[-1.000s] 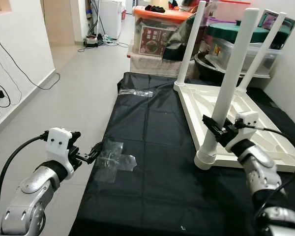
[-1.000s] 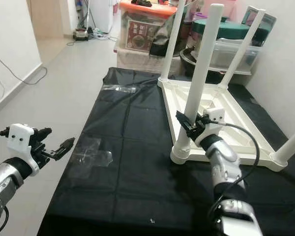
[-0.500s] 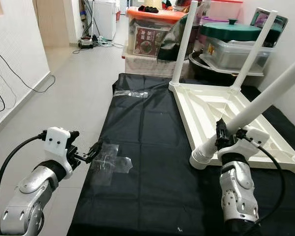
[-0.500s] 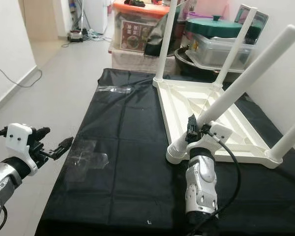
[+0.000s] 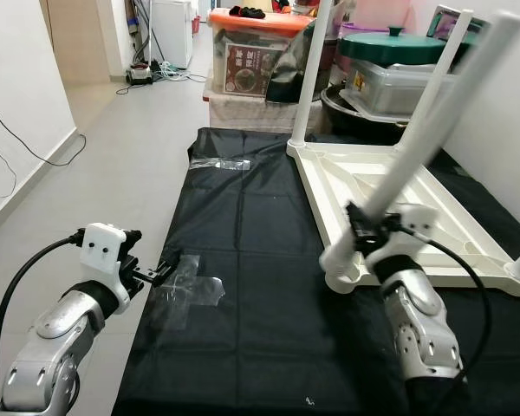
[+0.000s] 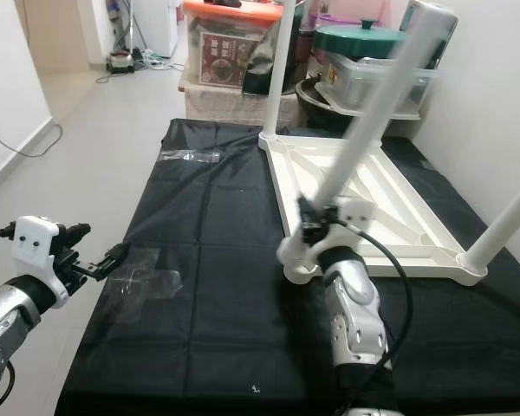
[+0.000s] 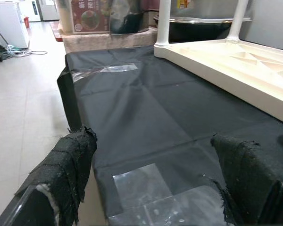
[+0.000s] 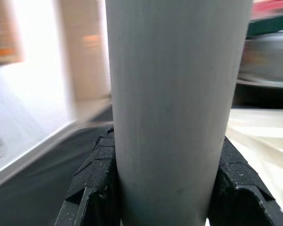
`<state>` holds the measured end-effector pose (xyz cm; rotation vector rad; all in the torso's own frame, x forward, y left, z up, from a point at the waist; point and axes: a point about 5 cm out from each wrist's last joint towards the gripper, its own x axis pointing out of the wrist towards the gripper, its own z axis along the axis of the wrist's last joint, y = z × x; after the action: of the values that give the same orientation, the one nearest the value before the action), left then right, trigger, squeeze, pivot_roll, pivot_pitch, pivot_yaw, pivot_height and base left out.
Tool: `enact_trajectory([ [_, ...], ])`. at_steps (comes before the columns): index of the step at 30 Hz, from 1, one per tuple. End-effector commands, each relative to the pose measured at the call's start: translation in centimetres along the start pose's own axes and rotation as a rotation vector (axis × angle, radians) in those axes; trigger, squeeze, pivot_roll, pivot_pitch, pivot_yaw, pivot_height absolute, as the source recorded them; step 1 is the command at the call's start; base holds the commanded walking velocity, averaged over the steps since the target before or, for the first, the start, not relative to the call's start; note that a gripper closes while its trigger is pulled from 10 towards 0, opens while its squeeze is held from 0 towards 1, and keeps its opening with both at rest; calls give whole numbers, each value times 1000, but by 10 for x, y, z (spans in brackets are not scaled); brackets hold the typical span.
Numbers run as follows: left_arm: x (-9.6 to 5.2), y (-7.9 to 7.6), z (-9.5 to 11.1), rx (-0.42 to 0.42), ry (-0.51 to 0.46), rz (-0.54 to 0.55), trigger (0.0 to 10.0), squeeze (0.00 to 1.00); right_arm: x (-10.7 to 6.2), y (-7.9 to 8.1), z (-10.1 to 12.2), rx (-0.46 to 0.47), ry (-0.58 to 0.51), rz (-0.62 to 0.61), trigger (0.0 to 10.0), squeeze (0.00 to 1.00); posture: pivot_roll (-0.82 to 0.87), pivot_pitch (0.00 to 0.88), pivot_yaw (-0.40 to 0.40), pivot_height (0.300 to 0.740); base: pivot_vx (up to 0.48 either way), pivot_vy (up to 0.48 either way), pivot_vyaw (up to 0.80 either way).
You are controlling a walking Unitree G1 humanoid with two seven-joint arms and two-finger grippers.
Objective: Building children table
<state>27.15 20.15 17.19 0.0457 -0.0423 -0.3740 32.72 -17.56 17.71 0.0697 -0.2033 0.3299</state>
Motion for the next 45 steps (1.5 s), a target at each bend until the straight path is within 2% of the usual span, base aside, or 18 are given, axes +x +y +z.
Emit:
enact_trajectory([
  [1,1,-2,-2,-3,-4,-5,10000,0,6,-3,4,-31,29,99,0,0,81,0,-110,740,0,0,0],
  [3,1,-2,-2,-5,-5,-3,10000,0,13,-6,10,-78,44,157,0,0,87,0,-119,740,0,0,0],
  [5,0,-1,-2,-5,-5,0,10000,0,17,-8,13,-103,41,159,0,0,87,0,-119,740,0,0,0],
  [9,-2,0,-2,-7,-6,8,10000,0,22,-10,18,-113,30,167,0,0,98,0,-129,740,0,0,0],
  [12,-4,-1,-2,-11,-4,13,10000,0,28,-13,34,-117,-23,157,0,0,96,0,-126,740,0,0,0],
  [15,-4,-1,-2,-12,-3,12,10000,0,29,-14,39,-116,-39,153,0,0,90,0,-122,740,0,0,0],
  [17,-3,-1,-3,-15,-2,8,10000,0,26,-20,50,-117,-83,95,0,0,81,0,-118,740,0,0,0],
  [21,-3,-2,-3,-16,-2,7,10000,0,24,-23,53,-117,-96,64,0,0,78,0,-117,740,0,0,0],
  [24,-2,-3,-4,-23,-1,1,10000,0,1,-32,45,-141,-73,-18,0,0,61,0,-107,740,0,0,0],
  [27,-2,-3,-5,-25,0,1,10000,0,-5,-32,42,-150,-63,-27,0,0,57,0,-105,740,0,0,0],
  [32,-2,-3,-6,-30,2,-2,10000,0,-23,-25,35,-220,-39,-9,0,0,40,0,-94,740,0,0,0],
  [37,0,-4,-6,-33,1,-5,10000,0,-27,-22,32,-243,-33,-15,0,0,38,0,-92,740,0,0,0],
  [45,0,-4,-6,-33,-2,-2,10000,0,-24,-12,22,-250,-29,-11,0,0,54,0,-104,740,0,0,0],
])
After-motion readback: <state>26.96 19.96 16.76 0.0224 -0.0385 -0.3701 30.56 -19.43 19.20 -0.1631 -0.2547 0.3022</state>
